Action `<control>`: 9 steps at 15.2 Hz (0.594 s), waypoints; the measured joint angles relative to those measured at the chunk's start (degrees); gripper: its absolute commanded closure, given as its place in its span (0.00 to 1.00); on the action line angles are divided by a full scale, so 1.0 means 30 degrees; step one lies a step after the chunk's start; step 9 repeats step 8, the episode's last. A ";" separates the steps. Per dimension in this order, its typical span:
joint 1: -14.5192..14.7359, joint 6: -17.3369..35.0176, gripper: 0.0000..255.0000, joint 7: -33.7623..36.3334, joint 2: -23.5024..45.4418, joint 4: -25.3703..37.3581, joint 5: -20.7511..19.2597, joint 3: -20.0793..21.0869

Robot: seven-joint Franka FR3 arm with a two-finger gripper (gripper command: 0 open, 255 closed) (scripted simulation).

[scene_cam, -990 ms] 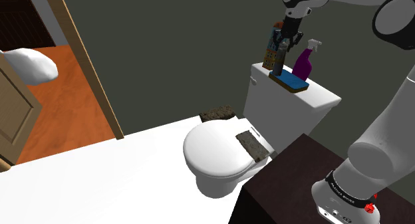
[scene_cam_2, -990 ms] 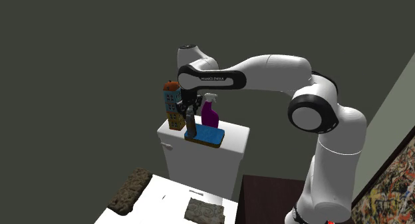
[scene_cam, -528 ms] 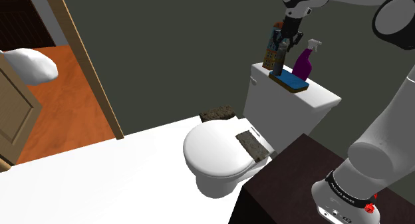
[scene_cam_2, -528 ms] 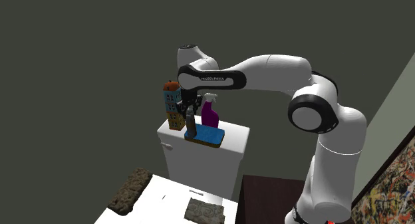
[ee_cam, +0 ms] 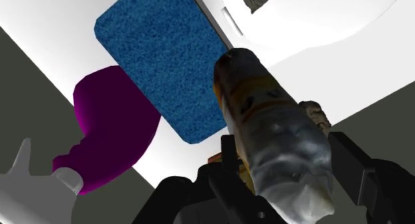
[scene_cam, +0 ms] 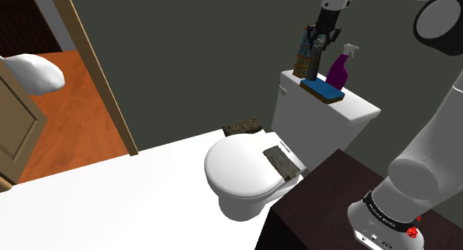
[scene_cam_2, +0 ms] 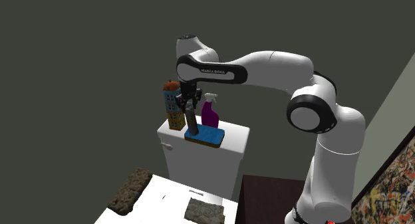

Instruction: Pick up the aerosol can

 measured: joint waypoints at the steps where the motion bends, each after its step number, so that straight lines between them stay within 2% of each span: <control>1: -0.0003 -0.0234 1.00 -0.0002 0.0002 0.0234 -0.0001 -0.0001; 9: -0.0087 -0.2097 1.00 -0.0048 0.0393 0.2481 0.0084 -0.0029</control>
